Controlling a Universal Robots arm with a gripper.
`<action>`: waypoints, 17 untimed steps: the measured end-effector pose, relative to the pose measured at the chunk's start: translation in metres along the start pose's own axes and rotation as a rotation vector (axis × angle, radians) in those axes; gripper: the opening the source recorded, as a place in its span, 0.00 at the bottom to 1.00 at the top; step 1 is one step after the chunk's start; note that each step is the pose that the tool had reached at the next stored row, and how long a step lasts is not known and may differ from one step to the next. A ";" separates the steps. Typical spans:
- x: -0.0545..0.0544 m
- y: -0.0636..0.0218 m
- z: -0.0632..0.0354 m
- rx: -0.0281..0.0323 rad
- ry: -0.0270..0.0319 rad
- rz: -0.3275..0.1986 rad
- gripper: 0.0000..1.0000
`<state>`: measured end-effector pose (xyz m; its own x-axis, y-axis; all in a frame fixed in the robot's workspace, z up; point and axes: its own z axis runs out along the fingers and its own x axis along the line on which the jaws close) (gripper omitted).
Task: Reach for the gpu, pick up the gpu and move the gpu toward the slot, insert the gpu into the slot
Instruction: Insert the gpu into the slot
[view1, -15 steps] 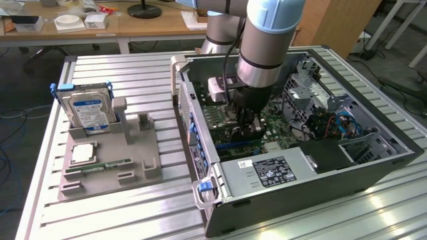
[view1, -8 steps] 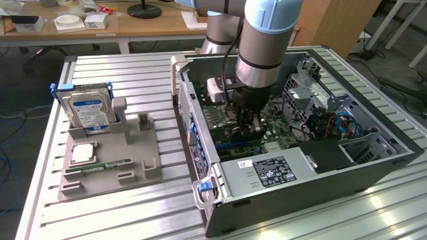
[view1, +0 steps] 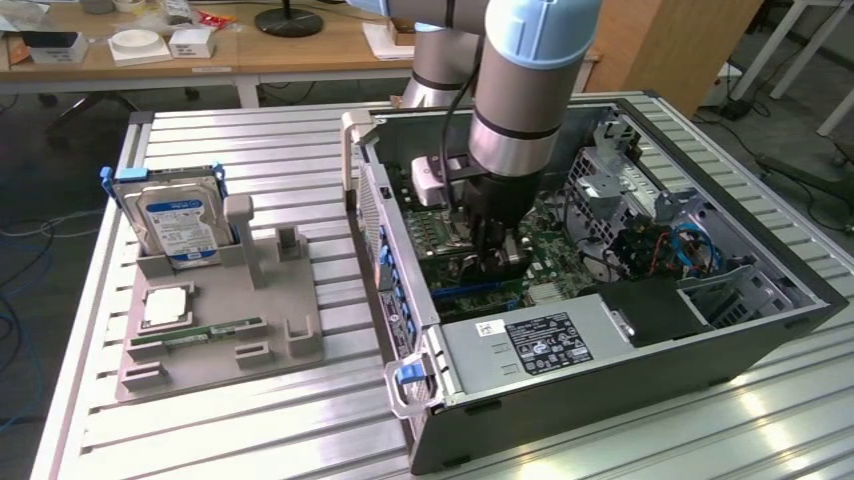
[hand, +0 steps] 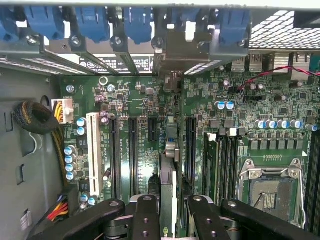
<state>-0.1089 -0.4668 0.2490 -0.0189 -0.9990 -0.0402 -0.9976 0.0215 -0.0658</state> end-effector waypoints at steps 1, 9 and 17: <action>0.000 0.0003 0.0001 0.0000 0.0001 0.000 0.26; 0.000 0.0011 0.0024 -0.0002 0.0003 0.000 0.26; 0.000 0.0024 0.0028 0.0000 0.0000 0.000 0.26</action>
<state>-0.1111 -0.4668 0.2460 -0.0191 -0.9990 -0.0402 -0.9976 0.0217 -0.0658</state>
